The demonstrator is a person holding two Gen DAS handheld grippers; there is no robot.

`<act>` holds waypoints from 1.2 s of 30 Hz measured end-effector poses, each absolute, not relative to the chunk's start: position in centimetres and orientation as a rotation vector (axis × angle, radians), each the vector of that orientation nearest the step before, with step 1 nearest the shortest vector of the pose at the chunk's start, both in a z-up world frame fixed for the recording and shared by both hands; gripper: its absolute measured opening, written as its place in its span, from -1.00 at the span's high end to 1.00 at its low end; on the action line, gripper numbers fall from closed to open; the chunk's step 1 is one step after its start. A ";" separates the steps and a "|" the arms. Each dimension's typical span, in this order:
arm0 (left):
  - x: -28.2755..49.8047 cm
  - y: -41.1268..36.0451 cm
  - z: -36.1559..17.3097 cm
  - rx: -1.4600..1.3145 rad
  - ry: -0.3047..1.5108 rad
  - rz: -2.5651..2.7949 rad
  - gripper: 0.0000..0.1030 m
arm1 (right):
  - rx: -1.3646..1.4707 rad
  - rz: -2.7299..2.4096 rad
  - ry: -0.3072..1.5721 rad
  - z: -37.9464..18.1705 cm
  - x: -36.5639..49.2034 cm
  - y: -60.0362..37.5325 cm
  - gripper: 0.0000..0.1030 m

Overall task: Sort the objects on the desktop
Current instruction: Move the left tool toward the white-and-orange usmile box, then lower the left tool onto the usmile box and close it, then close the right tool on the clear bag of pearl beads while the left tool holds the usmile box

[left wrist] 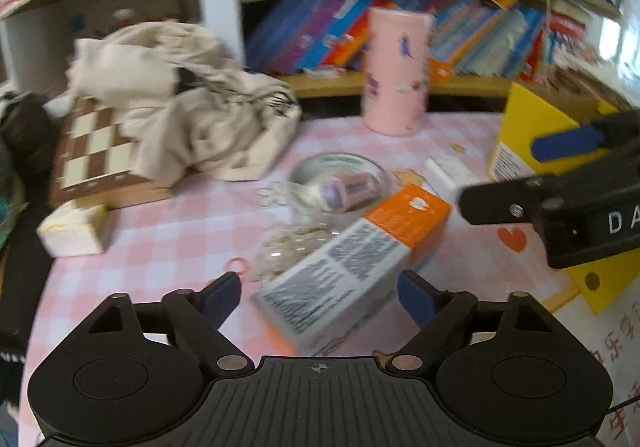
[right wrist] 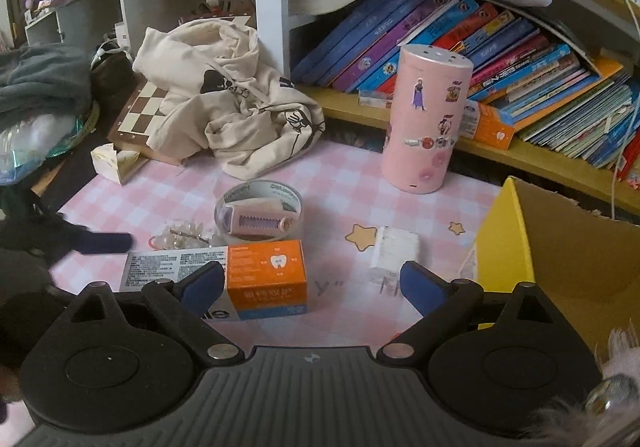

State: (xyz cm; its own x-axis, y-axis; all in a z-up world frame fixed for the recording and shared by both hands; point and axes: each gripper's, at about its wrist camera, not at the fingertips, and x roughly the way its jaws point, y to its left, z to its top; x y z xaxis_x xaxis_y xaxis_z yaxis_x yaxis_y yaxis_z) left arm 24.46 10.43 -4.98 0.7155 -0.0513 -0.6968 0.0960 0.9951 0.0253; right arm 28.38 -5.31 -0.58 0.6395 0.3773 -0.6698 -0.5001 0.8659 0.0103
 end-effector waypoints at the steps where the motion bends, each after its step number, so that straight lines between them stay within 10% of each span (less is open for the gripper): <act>1: 24.9 10.2 -5.3 0.069 0.777 -0.090 -0.58 | -0.183 0.505 0.722 -0.6 28.4 -5.2 -0.87; 13: 23.0 9.0 -5.0 0.077 0.817 -0.204 0.16 | -0.162 0.501 0.775 -1.6 29.0 -5.2 -0.87; 23: 16.1 11.8 -3.2 -0.064 0.853 -0.073 0.19 | -0.180 0.573 0.808 -2.1 27.8 -3.8 -0.87; 36: 9.5 14.5 -3.3 -0.162 0.922 0.139 0.19 | -0.241 0.806 0.864 -4.4 28.2 3.6 -0.35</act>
State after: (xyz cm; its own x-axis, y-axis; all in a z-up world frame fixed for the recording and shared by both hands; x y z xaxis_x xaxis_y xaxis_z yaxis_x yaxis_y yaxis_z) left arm 9.49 14.50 -3.31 0.5971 0.0499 -0.8006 -0.1887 0.9788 -0.0797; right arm 28.24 3.62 -4.38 0.3822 0.5325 -0.7553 -0.7165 0.6869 0.1218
